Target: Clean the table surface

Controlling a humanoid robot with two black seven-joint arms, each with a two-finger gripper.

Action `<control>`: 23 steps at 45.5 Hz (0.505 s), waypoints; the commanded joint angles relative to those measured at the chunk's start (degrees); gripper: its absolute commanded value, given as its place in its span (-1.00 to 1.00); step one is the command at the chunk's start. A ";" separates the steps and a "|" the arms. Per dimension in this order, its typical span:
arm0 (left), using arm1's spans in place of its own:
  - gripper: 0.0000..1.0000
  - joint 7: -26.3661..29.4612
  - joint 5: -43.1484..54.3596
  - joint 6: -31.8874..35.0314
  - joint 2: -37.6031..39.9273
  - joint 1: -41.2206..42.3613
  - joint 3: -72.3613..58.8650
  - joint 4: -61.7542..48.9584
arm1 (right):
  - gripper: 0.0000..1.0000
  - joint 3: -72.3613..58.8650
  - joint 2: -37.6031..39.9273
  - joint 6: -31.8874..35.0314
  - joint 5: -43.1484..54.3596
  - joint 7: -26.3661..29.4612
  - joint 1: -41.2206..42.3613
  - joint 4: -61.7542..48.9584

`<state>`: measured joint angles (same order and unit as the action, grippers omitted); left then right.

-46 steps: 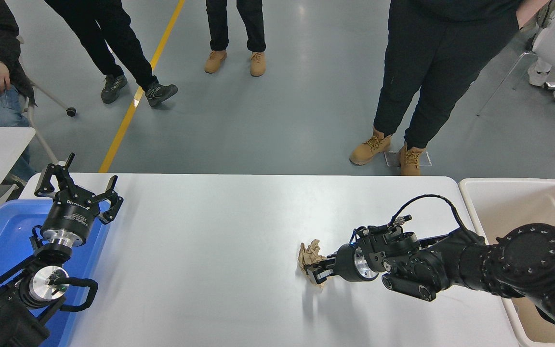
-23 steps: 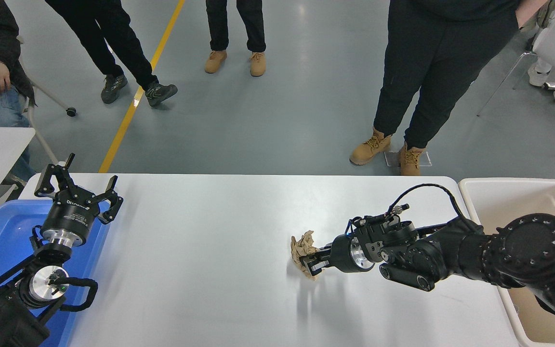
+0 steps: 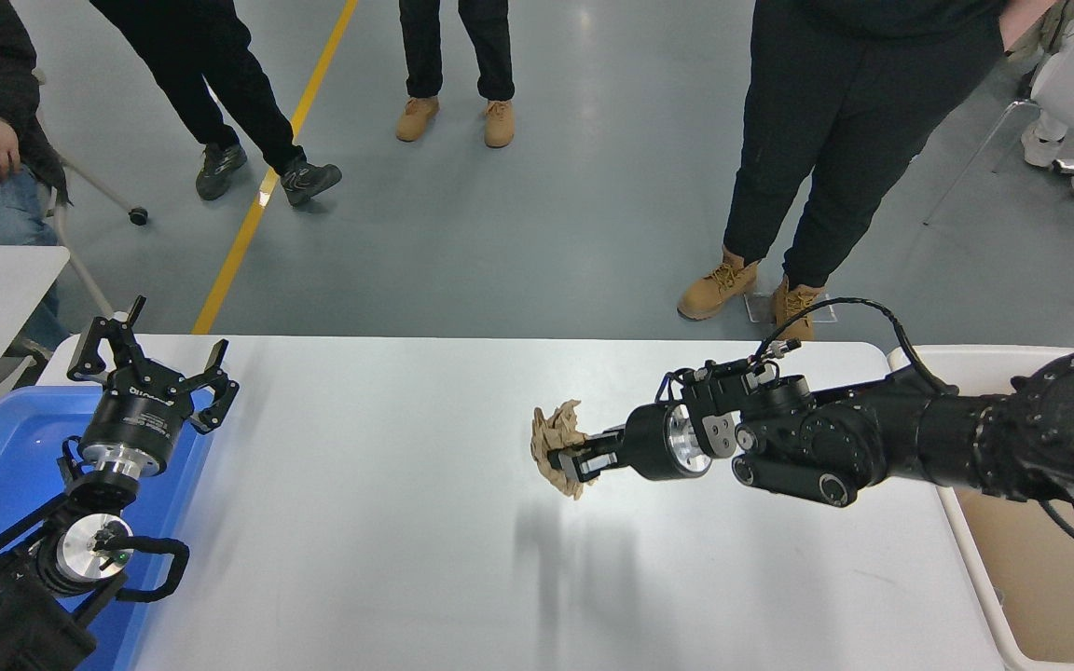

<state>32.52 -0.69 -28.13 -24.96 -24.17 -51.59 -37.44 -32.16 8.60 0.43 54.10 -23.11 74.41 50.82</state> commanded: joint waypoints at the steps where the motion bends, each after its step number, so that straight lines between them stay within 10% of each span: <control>1: 0.98 0.00 -0.01 0.00 0.00 0.09 0.00 0.00 | -1.00 4.04 8.18 0.53 -1.28 -0.09 1.71 5.08; 23: 0.98 0.00 -0.01 0.00 0.00 0.00 0.00 0.00 | -1.00 8.34 20.22 0.79 -1.37 -0.09 2.06 11.67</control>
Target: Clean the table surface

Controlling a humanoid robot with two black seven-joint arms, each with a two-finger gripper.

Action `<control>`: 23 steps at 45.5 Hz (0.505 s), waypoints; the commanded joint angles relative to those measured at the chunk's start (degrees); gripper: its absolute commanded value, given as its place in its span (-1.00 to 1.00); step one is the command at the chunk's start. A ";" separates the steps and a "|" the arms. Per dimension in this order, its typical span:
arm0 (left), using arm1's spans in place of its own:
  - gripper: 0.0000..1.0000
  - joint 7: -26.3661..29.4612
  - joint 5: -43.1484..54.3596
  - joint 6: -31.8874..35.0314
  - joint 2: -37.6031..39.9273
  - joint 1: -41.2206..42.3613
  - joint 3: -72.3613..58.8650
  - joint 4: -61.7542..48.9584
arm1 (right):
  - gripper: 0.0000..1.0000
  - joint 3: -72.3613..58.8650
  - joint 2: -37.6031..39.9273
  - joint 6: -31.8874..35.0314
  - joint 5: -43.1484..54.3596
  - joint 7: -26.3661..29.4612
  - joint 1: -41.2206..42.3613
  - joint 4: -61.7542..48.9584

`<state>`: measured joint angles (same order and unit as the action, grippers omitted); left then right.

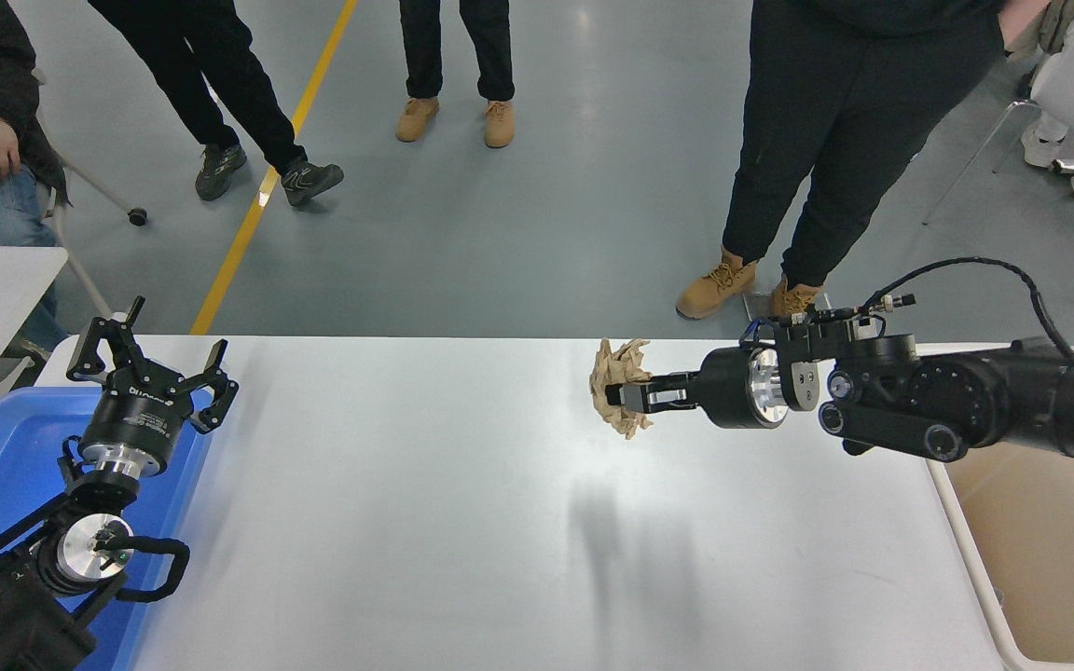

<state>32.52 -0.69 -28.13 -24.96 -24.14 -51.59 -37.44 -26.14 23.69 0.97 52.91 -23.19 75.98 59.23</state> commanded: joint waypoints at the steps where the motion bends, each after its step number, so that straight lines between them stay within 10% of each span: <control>1: 0.98 0.00 -0.01 0.00 0.00 0.05 0.00 0.00 | -1.00 2.84 5.57 0.60 -0.18 -0.02 0.65 3.61; 23: 0.98 0.00 -0.01 0.00 0.00 0.05 0.00 0.00 | -1.00 12.51 11.64 7.72 -5.62 0.07 1.45 5.98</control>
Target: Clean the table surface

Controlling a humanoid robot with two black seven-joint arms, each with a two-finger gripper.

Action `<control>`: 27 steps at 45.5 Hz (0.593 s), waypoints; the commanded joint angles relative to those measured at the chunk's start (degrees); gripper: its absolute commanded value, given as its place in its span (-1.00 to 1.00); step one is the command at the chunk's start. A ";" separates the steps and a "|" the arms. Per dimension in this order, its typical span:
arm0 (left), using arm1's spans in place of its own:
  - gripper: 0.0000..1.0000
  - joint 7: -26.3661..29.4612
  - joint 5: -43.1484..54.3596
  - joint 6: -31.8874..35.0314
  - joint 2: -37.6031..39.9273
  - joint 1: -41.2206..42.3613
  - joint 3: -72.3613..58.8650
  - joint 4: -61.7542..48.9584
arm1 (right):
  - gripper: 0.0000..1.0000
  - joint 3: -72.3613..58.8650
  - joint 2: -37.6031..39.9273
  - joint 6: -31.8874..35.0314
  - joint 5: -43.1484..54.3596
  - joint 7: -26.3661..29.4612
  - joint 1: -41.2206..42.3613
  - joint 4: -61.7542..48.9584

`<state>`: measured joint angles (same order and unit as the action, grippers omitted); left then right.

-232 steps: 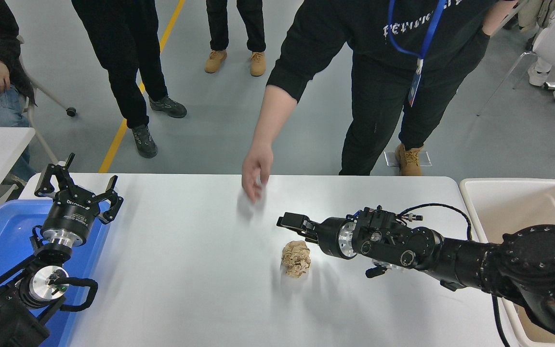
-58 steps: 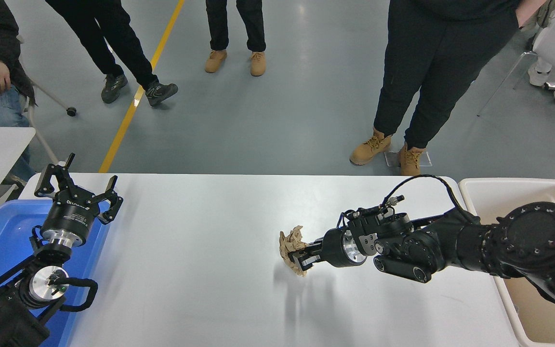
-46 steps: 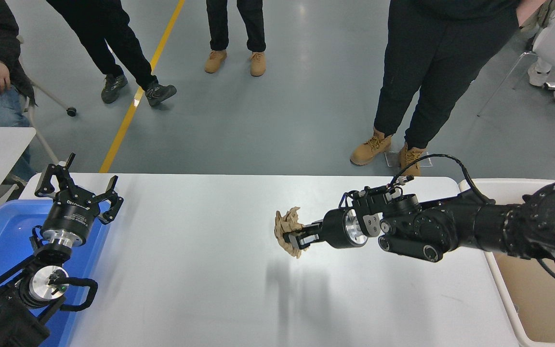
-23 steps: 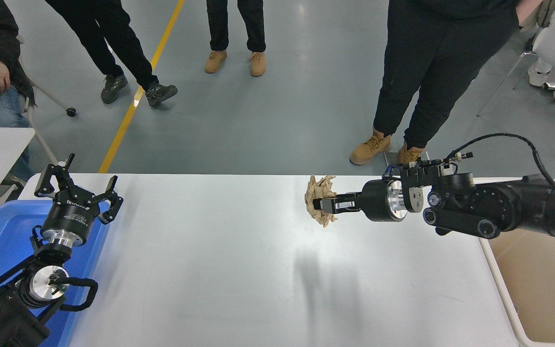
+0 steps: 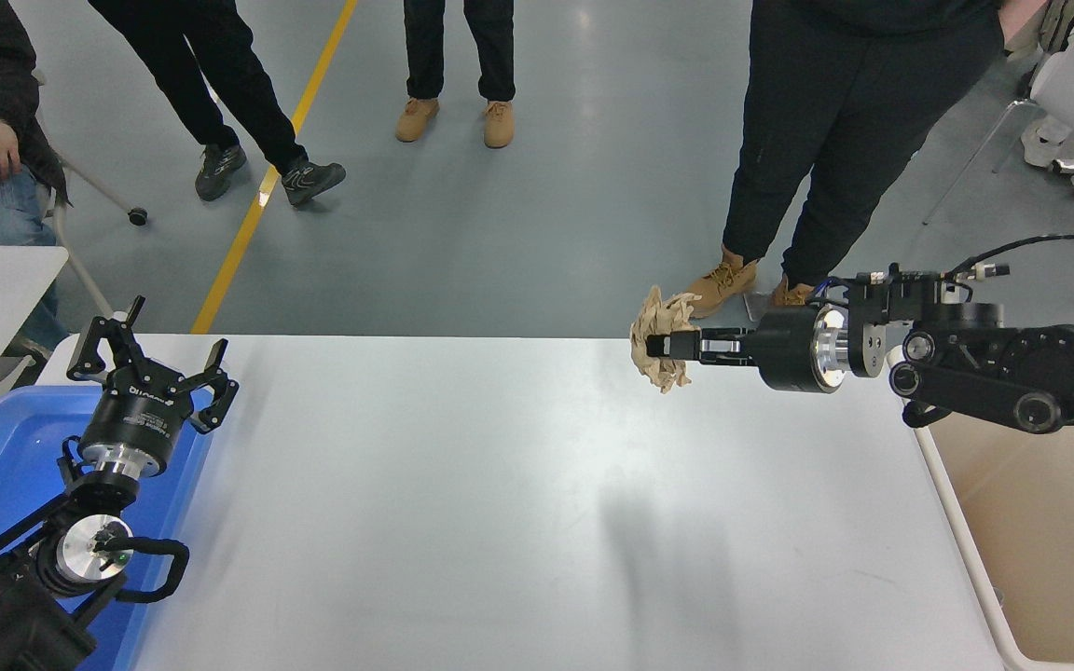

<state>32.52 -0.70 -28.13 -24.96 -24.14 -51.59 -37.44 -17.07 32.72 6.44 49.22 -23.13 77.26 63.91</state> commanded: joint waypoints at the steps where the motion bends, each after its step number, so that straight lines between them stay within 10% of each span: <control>1: 0.98 0.00 0.00 0.00 0.00 -0.02 0.00 0.00 | -1.00 3.71 2.70 2.44 -2.28 0.01 0.17 1.48; 27: 0.98 0.00 0.00 0.00 0.00 -0.02 0.00 0.00 | -1.00 5.73 10.78 2.70 -11.68 -0.07 -8.26 -3.87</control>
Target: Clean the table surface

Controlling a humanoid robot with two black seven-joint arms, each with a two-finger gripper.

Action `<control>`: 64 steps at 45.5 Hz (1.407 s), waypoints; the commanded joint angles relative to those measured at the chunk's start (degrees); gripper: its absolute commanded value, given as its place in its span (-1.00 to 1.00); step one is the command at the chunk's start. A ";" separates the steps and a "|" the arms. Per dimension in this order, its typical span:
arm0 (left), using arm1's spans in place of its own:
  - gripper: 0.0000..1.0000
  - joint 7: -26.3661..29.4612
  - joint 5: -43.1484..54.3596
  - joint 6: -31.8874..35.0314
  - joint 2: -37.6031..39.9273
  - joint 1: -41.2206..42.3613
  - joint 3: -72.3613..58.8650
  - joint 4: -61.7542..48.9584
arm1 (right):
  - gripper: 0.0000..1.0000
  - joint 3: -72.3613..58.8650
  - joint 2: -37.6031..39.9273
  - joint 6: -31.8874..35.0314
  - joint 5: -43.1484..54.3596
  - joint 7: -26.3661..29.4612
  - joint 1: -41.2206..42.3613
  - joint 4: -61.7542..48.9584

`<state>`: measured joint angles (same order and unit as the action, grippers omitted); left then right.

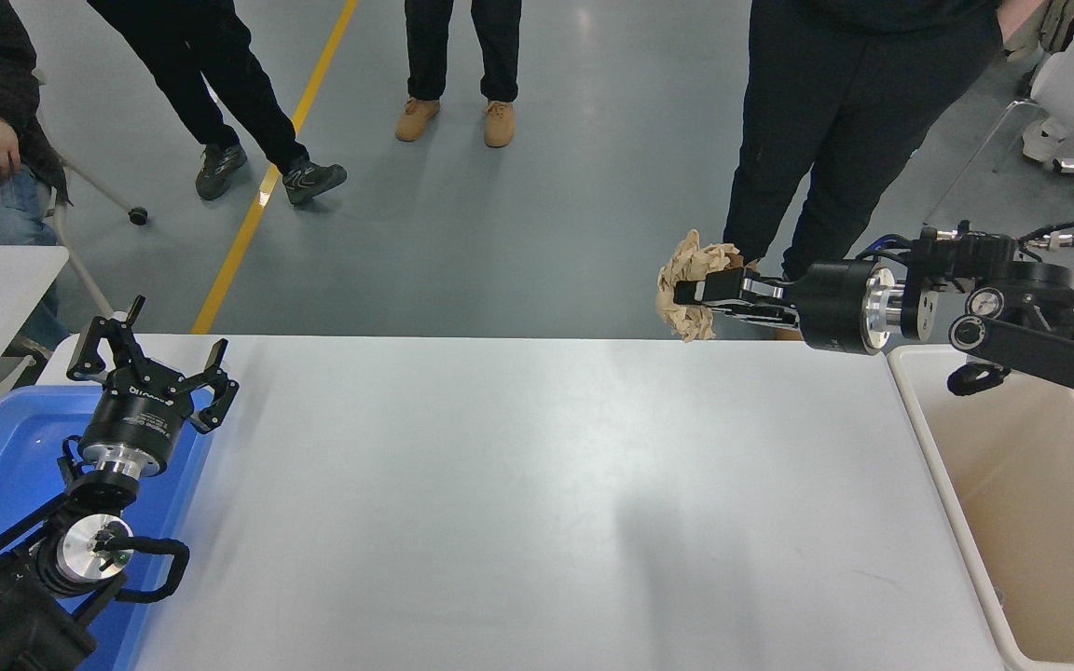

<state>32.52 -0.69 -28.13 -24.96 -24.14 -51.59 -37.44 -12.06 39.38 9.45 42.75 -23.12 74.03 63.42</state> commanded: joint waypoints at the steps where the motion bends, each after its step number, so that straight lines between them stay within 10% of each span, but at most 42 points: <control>1: 0.98 0.00 -0.01 0.00 0.00 -0.03 0.00 0.00 | -1.00 0.73 4.74 -0.31 -5.74 -0.09 -5.56 -3.91; 64: 0.98 0.00 -0.01 0.00 0.00 -0.03 0.00 0.00 | -1.00 0.73 6.94 -3.03 -35.98 2.46 -25.16 -42.41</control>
<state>32.52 -0.69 -28.13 -24.96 -24.14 -51.59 -37.44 -11.27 47.54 8.61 10.35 -23.92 50.46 24.56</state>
